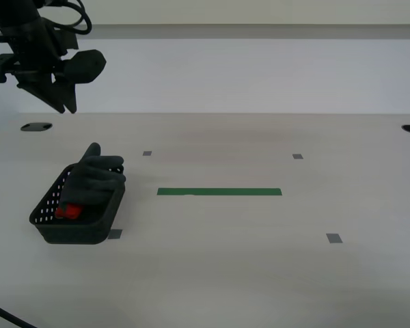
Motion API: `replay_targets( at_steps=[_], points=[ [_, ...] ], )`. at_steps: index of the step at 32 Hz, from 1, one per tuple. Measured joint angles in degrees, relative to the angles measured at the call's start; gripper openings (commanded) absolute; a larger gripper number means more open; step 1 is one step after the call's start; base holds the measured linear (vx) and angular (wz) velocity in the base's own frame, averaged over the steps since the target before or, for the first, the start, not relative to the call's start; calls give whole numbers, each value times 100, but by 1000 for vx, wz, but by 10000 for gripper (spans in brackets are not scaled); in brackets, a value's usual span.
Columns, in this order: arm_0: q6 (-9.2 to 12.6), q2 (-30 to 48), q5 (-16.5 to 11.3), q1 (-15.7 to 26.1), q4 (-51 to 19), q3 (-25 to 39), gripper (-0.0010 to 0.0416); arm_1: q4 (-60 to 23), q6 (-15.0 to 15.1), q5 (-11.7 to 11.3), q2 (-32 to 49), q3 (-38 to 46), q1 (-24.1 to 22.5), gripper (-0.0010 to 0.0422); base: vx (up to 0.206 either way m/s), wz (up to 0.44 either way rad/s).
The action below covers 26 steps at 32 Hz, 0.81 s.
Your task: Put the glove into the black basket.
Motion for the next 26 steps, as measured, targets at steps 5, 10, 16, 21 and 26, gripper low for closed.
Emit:
replay_targets(
  at_steps=[5, 10, 16, 21, 26],
  points=[
    [0, 0, 2, 4, -33, 0, 1, -15, -4, -2, -127, 2, 0, 2, 0, 0],
    [0, -2, 2, 9, -33, 0, 1, -15, -4, -2, -114, -11, 0, 5, 0, 0],
    [0, -2, 2, 7, -37, -2, 1, -7, -4, 0, -116, -7, 0, 4, 0, 0],
    [-2, 0, 2, 7, -37, 0, 0, -7, -4, 0, -114, -9, 2, 4, 0, 0],
    [0, -2, 2, 9, -37, 0, 1, -7, -4, -2, -116, -9, 4, 4, 0, 0]
  ],
)
